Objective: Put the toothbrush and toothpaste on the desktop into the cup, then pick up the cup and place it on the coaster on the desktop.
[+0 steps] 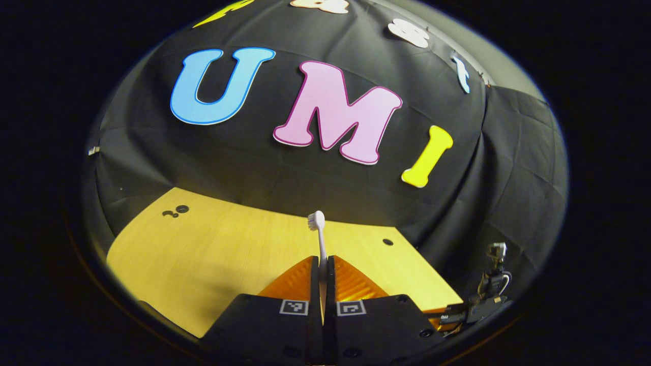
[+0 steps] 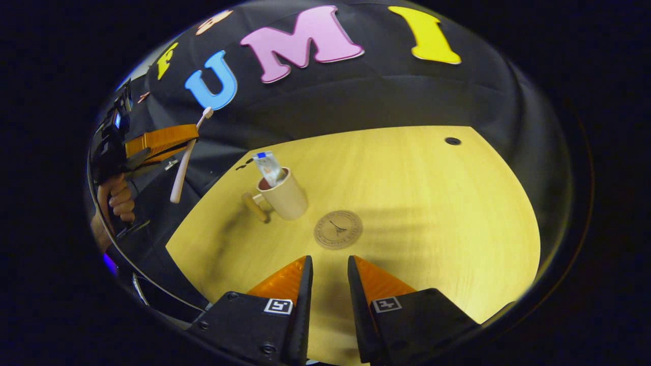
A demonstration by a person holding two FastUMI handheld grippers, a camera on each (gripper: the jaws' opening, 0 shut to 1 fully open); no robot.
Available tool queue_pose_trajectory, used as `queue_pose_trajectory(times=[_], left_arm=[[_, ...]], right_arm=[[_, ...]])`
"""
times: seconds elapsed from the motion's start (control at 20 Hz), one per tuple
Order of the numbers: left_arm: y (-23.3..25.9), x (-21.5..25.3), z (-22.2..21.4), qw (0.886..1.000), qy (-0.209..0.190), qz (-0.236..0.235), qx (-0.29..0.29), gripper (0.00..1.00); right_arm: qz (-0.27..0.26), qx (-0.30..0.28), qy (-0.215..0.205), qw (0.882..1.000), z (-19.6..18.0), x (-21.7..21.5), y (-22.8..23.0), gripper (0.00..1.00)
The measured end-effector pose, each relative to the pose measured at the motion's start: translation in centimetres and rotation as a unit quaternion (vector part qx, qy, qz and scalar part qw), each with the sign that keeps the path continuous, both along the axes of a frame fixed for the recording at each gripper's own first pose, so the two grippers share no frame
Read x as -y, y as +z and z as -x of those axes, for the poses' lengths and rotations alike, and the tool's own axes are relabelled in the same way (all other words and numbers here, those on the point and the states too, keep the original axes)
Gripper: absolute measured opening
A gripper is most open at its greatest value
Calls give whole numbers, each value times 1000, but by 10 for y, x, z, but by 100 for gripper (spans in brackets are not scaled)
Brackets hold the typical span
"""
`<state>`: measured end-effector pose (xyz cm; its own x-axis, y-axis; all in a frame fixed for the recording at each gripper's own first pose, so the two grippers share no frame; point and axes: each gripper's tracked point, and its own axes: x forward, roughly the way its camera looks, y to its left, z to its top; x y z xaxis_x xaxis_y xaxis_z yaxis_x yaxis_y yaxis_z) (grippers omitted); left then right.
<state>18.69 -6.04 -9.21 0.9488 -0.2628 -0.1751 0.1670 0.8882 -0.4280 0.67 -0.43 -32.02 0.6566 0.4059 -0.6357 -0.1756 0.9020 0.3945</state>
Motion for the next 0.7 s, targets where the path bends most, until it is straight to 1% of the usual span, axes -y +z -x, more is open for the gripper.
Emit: queue_pose_trajectory(times=[0.05, 0.25, 0.35, 0.45, 0.55, 0.7], left_arm=[[2, -2, -11, 1000, 3, 5, 9, 6], [-6, -7, -54, 999, 21, 6, 27, 6], [-12, -5, -74, 999, 22, 3, 32, 6], [-19, 2, -96, 999, 21, 0, 40, 6], [-29, 8, -113, 998, 17, -18, 50, 6], [-50, 18, -127, 998, -2, -47, 46, 6]], right_arm=[[1, -7, -20, 1000, 8, 16, -1, 42], [5, -29, -83, 996, 39, 54, -6, 42], [9, -41, -124, 991, 56, 78, -7, 42], [0, -54, -164, 985, 74, 96, -7, 42], [2, -63, -198, 978, 91, 113, -7, 42], [33, -66, -231, 970, 112, 133, -7, 42]])
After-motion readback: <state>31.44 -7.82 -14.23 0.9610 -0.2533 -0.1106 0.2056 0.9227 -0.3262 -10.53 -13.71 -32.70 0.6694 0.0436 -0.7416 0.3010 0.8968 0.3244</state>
